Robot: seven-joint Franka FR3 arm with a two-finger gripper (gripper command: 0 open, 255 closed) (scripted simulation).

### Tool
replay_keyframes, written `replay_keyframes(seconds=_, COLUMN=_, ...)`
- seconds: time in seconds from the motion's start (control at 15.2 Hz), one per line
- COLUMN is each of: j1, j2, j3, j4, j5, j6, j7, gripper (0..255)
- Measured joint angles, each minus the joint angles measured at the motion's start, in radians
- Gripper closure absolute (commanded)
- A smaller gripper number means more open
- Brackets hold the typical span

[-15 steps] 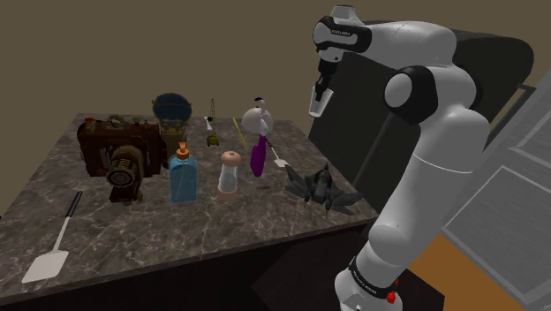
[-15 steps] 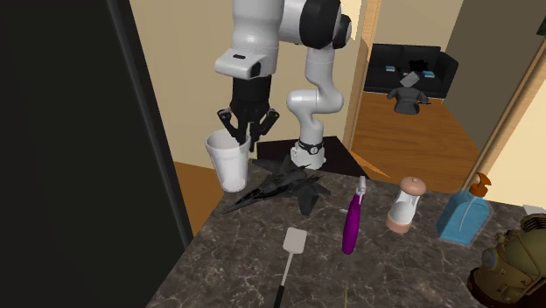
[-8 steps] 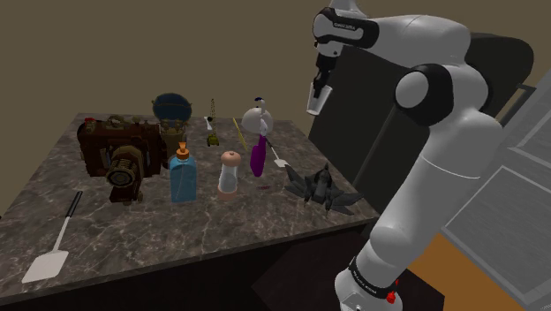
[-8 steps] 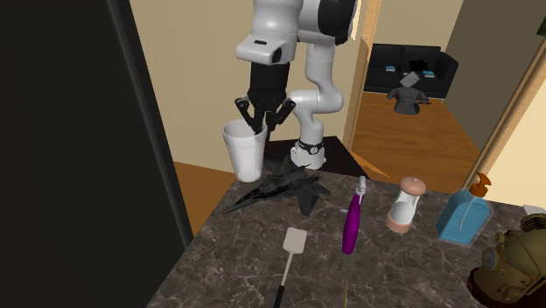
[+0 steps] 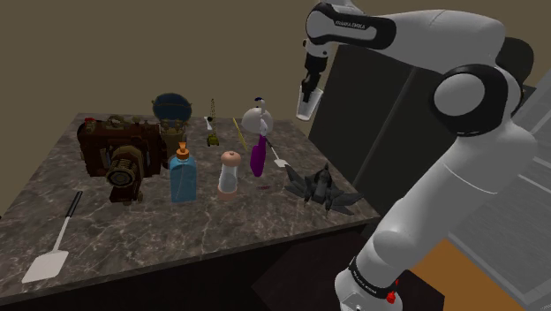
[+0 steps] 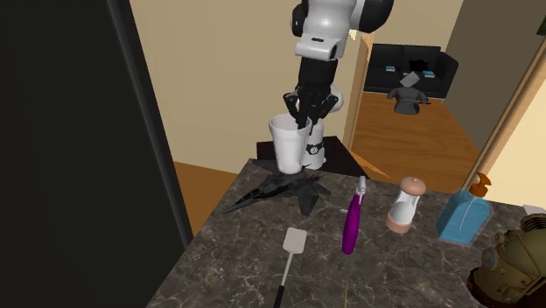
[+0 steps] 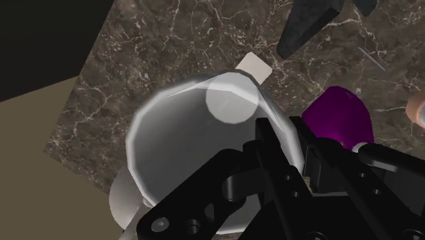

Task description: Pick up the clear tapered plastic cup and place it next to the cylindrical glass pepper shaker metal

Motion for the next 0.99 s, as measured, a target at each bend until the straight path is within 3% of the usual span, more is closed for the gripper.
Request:
replay_keyframes(seconds=0.46, j1=0.068, j2=-0.096, j3=0.102, j4=-0.102, j5=-0.011, j6=-0.017, j7=0.172, gripper=255)
replay_keyframes(seconds=0.99, j1=0.144, j2=-0.153, j3=0.229, j4=-0.148, j5=0.010, j6=-0.056, j7=0.367, gripper=255)
